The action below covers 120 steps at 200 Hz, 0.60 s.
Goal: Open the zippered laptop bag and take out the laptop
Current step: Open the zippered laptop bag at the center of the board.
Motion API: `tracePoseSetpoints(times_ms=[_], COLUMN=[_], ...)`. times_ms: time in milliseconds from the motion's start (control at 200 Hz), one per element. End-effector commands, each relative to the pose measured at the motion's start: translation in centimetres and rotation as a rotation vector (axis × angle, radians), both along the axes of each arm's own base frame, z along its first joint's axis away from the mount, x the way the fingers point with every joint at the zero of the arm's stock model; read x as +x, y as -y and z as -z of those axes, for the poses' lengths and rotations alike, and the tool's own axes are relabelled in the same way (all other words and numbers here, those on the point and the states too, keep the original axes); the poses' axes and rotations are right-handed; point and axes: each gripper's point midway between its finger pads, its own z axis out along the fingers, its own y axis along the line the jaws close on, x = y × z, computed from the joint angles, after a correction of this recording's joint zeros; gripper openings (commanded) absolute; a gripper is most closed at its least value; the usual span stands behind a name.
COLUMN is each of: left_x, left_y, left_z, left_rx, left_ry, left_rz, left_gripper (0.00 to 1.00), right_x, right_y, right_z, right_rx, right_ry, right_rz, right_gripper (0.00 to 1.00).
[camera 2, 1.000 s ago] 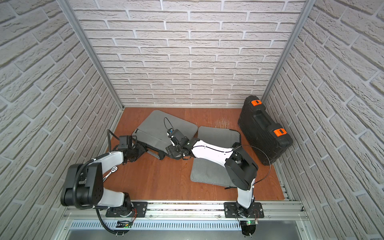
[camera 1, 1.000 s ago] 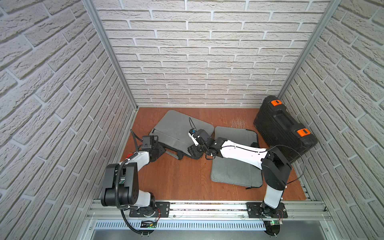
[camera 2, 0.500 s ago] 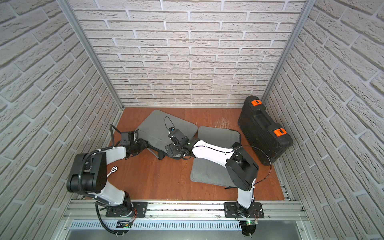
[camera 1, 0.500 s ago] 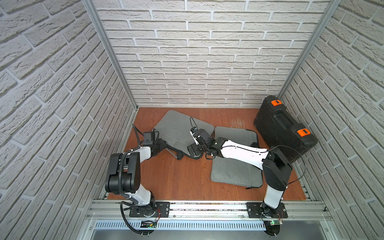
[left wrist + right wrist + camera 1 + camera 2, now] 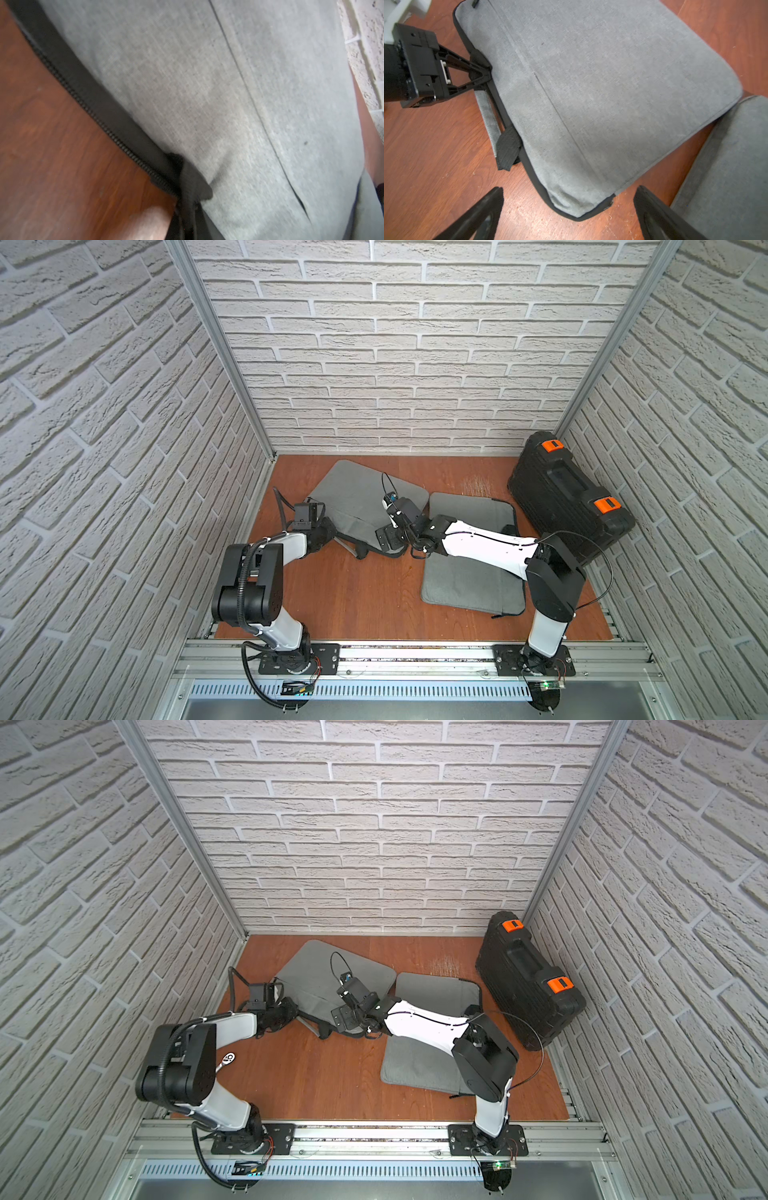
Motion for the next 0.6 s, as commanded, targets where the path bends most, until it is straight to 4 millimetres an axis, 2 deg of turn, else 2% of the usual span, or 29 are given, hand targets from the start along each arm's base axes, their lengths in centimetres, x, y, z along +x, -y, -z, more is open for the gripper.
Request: tracePoseSetpoints(times_ms=[0,200,360,465,595], left_x=[0.0,-0.8,-0.5,-0.2,-0.1], left_y=[1.5,1.9,2.2,2.4,2.4], left_z=[-3.2,-7.9,-11.5,-12.8,-12.9], left_rx=[-0.056,-0.096,-0.121,-0.131,-0.138], left_ry=[0.064,0.131,0.195,0.213,0.201], left_rz=[0.036,0.032,0.041,0.049,0.045], left_gripper=[0.00,0.00,0.00,0.00,0.01], right_x=[-0.5,-1.4,-2.0,-2.4,-2.8], right_y=[-0.9,-1.6,-2.4,-2.8,-3.3], right_z=[-1.5,-1.8,-2.4,-2.8,-3.3], right_rx=[0.047,0.067,0.057,0.049,0.026], right_ry=[-0.002,0.000,0.014,0.026,0.047], right_rz=[-0.048,-0.120,-0.196,-0.231,-0.279], right_gripper=[1.00,1.00,1.00,0.99,0.99])
